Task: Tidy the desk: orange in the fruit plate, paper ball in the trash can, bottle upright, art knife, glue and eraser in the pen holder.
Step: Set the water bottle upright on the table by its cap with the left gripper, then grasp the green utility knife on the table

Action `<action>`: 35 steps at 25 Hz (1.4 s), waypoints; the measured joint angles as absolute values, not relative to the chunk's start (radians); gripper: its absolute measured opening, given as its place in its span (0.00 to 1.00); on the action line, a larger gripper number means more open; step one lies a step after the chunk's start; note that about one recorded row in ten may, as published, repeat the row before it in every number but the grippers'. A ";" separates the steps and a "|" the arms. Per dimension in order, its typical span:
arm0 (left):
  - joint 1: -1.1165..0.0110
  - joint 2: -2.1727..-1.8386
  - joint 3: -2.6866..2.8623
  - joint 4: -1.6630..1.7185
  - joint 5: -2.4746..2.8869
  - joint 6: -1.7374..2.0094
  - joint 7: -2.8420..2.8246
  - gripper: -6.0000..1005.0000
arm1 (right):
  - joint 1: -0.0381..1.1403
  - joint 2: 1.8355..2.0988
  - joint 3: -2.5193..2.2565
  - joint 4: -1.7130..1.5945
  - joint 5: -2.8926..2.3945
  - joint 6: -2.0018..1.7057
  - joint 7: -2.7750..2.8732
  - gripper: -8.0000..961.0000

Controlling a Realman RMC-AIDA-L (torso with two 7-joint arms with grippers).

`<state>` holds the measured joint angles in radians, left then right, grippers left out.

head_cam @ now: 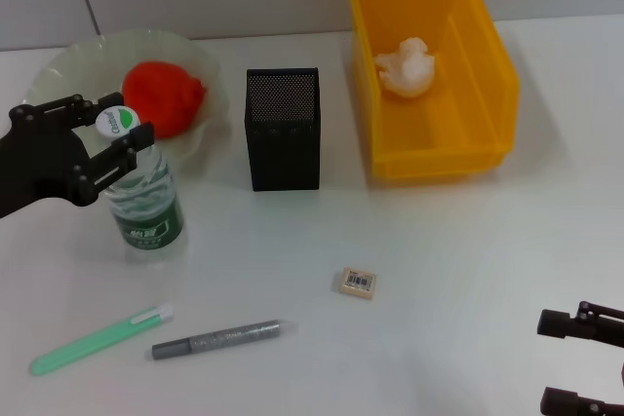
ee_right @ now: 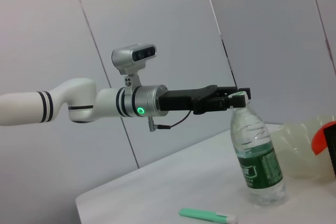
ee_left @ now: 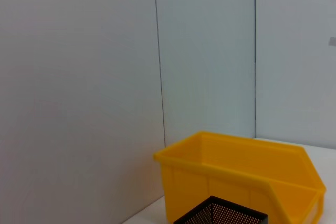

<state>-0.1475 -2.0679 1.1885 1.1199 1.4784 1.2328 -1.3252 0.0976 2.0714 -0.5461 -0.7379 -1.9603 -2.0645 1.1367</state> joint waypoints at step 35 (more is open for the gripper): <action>-0.027 -2.068 1.421 1.783 2.190 1.433 -2.085 0.78 | 0.125 2.051 -0.491 -0.828 -2.011 -2.005 1.100 0.81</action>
